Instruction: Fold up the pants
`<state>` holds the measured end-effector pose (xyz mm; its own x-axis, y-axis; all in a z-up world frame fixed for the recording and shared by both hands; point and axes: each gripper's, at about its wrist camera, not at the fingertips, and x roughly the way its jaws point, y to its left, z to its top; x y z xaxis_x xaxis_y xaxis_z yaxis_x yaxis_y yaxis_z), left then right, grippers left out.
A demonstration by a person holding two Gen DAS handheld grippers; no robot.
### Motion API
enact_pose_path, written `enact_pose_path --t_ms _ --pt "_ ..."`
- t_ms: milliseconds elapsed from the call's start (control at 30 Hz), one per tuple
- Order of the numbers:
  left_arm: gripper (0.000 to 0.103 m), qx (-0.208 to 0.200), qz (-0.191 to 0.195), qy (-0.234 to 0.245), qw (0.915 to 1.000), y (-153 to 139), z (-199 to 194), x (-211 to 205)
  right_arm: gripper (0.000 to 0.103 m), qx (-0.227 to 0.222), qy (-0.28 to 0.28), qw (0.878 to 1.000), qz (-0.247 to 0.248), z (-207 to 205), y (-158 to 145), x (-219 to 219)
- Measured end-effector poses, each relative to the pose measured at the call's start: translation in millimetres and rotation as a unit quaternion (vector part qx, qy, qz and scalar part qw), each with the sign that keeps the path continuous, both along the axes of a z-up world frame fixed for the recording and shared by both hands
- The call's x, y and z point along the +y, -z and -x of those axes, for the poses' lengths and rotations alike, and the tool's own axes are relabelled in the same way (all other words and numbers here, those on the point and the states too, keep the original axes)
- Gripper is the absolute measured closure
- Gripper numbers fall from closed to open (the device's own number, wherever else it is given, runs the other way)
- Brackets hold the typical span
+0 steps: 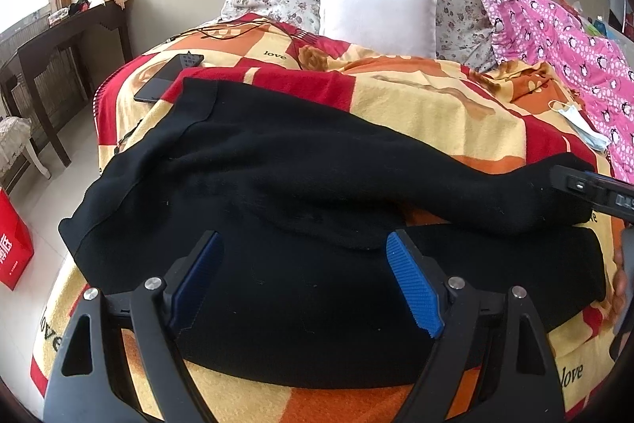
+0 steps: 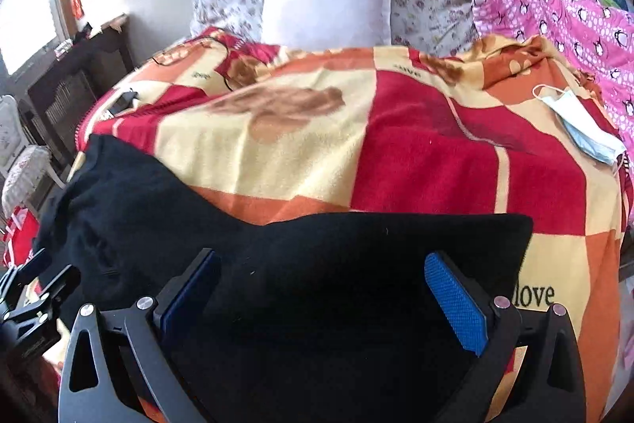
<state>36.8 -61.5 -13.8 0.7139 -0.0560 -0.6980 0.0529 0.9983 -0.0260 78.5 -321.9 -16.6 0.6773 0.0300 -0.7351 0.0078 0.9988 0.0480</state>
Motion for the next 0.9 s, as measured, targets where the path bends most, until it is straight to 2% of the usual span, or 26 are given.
enact_pose_path --t_ms 200,900 --pt "0.018 0.005 0.004 -0.005 1.0000 3 -3 2 0.001 -0.003 -0.001 1.000 -0.002 13 -4 -3" --pt "0.018 0.004 0.006 -0.009 0.9999 -3 6 5 0.001 0.016 0.006 1.000 -0.017 38 11 -3"
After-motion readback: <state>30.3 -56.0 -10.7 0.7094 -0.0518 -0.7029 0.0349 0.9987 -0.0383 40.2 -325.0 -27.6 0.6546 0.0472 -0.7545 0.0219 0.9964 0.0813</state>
